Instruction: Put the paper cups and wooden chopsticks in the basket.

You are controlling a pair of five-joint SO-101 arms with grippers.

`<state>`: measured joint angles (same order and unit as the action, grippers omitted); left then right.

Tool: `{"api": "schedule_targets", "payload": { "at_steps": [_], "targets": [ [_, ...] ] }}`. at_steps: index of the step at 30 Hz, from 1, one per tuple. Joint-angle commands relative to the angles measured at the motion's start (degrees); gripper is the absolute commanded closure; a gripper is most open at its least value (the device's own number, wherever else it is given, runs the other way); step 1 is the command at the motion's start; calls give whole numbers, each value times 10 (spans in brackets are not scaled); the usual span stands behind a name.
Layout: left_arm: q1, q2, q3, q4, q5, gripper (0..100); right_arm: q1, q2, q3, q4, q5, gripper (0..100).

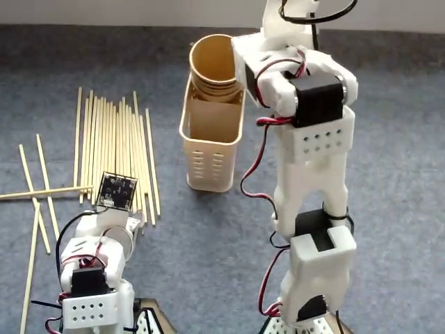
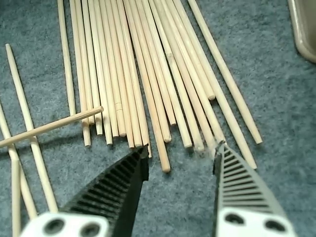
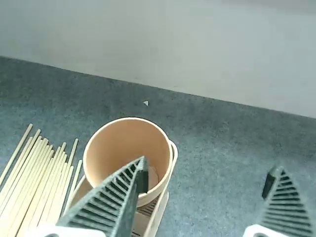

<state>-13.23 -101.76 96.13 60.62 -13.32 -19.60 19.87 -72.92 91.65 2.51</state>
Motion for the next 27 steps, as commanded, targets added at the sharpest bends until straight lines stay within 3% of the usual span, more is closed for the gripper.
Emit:
{"api": "schedule_targets", "payload": {
  "at_steps": [1, 9, 16, 27],
  "targets": [
    [10, -11, 3, 3, -5, 779, 18, 36, 11, -3, 7, 639],
    [10, -11, 3, 3, -5, 779, 29, 128, 10, -37, 7, 639],
    [11, -11, 3, 1, -5, 779, 72, 125, -13, -31, 7, 639],
    [11, -11, 3, 2, -5, 779, 58, 124, -104, 9, 6, 639]
  ]
}}
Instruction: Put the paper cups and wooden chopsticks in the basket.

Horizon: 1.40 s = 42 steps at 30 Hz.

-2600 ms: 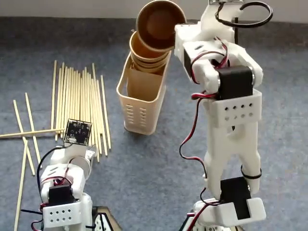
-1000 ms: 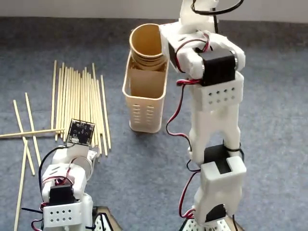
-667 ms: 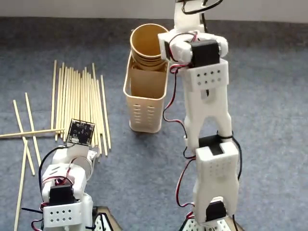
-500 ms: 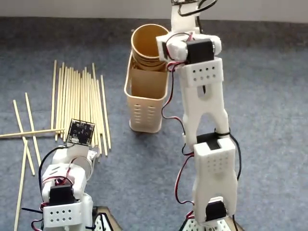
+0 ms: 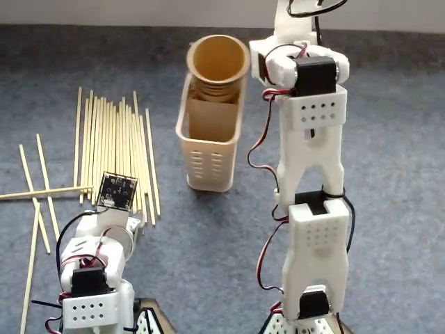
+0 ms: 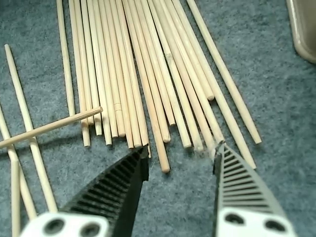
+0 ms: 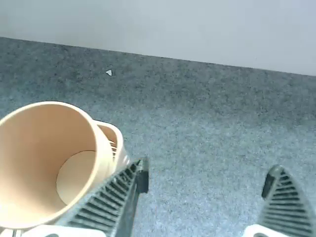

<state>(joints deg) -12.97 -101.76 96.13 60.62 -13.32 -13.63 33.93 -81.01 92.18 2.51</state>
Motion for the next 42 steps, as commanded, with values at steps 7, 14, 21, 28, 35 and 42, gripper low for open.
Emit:
{"api": "schedule_targets", "payload": {
  "at_steps": [7, 14, 21, 28, 35, 42],
  "targets": [
    [8, -11, 3, 2, -5, 779, -4, -16, -26, 7, -1, 639],
    [8, -11, 3, 1, -5, 779, -4, -15, -23, 6, -18, 639],
    [8, -11, 3, 0, -5, 779, -29, -17, -26, 7, -107, 639],
    [8, -11, 3, 1, -5, 779, -48, -15, -22, 13, -105, 639],
    [8, -11, 3, 2, -5, 779, -42, 0, -22, 15, -105, 639],
    [8, -11, 3, 2, -5, 779, -31, 40, -24, 15, -105, 639]
  ]
}}
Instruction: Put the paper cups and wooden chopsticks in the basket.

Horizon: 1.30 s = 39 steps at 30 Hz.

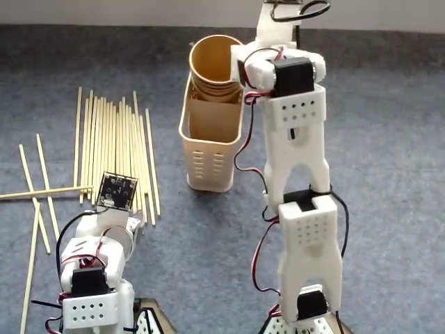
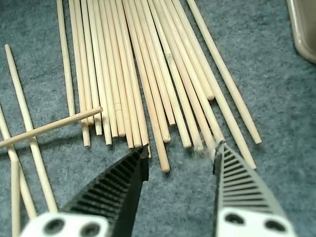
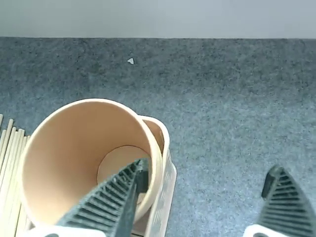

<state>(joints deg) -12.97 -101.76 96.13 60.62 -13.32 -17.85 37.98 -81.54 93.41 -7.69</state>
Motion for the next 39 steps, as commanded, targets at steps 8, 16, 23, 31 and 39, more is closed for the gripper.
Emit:
{"api": "schedule_targets", "payload": {
  "at_steps": [8, 16, 23, 31, 39],
  "targets": [
    [8, -11, 3, 1, -5, 779, 21, 25, -24, -2, -3, 639],
    [8, -11, 3, 0, -5, 779, 27, -42, -73, 17, -3, 639],
    [8, -11, 3, 2, -5, 779, 27, -44, -71, 22, -3, 639],
    [8, -11, 3, 2, -5, 779, 27, -43, -41, 19, -3, 639],
    [8, -11, 3, 1, -5, 779, 24, -43, -40, 19, -3, 639]
  ]
}}
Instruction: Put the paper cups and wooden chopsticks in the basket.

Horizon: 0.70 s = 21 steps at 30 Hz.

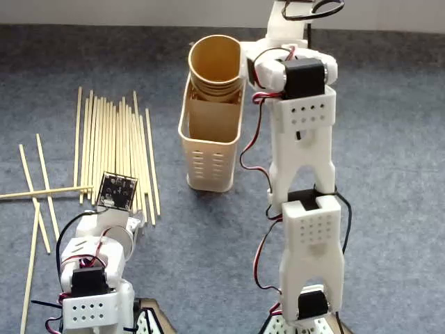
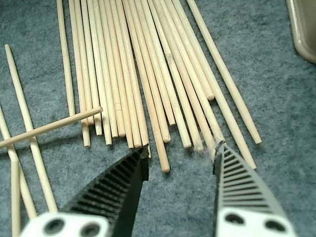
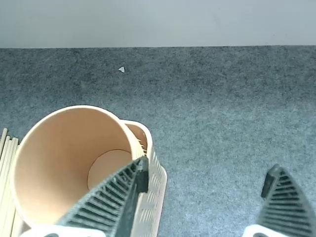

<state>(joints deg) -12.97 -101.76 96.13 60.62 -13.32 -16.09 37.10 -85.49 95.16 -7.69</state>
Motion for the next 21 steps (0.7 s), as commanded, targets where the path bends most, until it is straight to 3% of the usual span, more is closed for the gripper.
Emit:
{"api": "schedule_targets", "payload": {
  "at_steps": [1, 21],
  "targets": [
    [8, -11, 3, 1, -5, 779, 6, -34, -2, 1, -3, 639],
    [8, -11, 3, 0, -5, 779, -19, -34, 0, 0, -4, 640]
  ]
}}
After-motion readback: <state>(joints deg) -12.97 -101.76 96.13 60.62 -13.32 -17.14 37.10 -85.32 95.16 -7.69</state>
